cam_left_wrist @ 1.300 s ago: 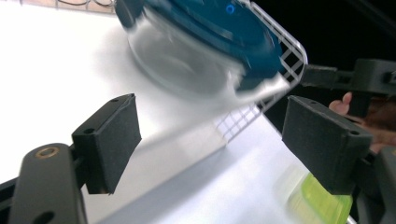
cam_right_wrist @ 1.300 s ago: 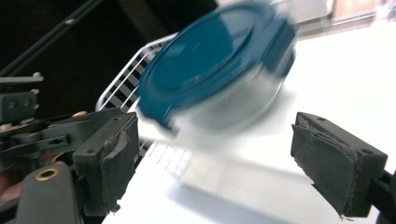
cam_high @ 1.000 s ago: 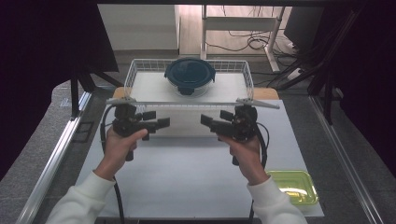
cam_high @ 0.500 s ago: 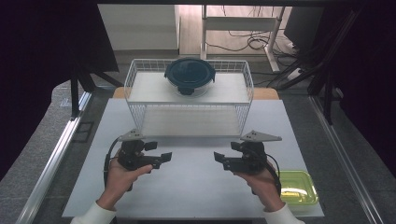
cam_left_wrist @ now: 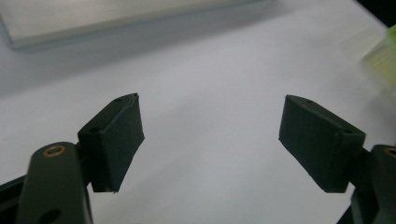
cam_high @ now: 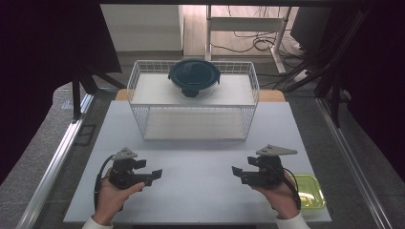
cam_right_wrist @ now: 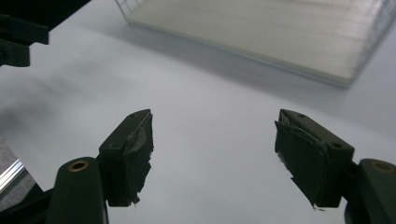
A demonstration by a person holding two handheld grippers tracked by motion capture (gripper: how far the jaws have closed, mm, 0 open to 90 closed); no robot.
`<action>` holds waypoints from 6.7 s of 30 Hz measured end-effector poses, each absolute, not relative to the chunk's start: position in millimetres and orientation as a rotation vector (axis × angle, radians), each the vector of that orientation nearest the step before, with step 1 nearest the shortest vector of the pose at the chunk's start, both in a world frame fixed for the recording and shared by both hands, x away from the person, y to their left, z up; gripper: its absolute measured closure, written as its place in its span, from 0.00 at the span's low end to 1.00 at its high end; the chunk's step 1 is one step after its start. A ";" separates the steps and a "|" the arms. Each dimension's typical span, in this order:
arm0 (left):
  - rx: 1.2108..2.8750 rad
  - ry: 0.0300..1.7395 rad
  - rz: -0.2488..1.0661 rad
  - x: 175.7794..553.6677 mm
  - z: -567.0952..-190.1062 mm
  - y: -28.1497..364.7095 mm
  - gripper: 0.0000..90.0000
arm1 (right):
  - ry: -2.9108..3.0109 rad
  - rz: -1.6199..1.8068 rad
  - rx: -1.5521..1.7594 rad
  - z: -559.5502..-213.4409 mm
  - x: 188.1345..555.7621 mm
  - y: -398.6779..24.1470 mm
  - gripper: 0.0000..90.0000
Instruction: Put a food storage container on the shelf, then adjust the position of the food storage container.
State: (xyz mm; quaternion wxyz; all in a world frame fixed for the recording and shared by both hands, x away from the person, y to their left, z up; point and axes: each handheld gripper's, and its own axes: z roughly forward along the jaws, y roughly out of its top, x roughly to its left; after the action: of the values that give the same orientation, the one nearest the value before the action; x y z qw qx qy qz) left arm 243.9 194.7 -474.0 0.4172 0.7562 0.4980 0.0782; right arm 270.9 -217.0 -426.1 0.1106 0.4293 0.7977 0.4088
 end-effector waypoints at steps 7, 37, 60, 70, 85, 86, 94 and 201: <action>1.906 1.269 0.181 247.6 -477.5 196.1 0.24 | 2.327 1.199 1.318 -432.0 272.5 -234.9 0.31; 1.887 1.283 0.170 250.0 -484.5 201.7 0.21 | 2.180 1.003 1.517 -423.5 286.2 -321.2 0.68; 1.908 1.274 0.128 248.6 -487.6 199.6 0.21 | 2.045 0.721 1.715 -434.9 267.1 -402.7 0.98; 1.926 1.260 0.123 251.8 -488.1 195.6 0.21 | 1.984 0.591 1.786 -449.8 248.7 -424.1 0.98; 1.934 1.267 0.117 254.1 -491.2 196.0 0.22 | 2.088 0.501 1.779 -464.2 245.8 -410.7 0.98; 1.937 1.267 0.116 254.4 -491.8 195.8 0.22 | 2.099 0.507 1.774 -464.3 245.9 -408.6 0.98; 1.924 1.269 0.094 254.4 -492.7 197.3 0.22 | 2.173 0.511 1.716 -467.3 249.4 -387.0 0.98; 1.886 1.299 0.104 252.7 -489.7 206.4 0.22 | 2.632 0.586 1.256 -493.9 259.4 -166.7 0.98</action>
State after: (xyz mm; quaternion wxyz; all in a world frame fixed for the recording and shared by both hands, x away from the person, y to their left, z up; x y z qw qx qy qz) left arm 252.7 206.4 -489.7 0.4119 0.7497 0.5164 0.0412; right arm 259.4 -166.7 -493.9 0.0837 0.4207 0.8817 0.1963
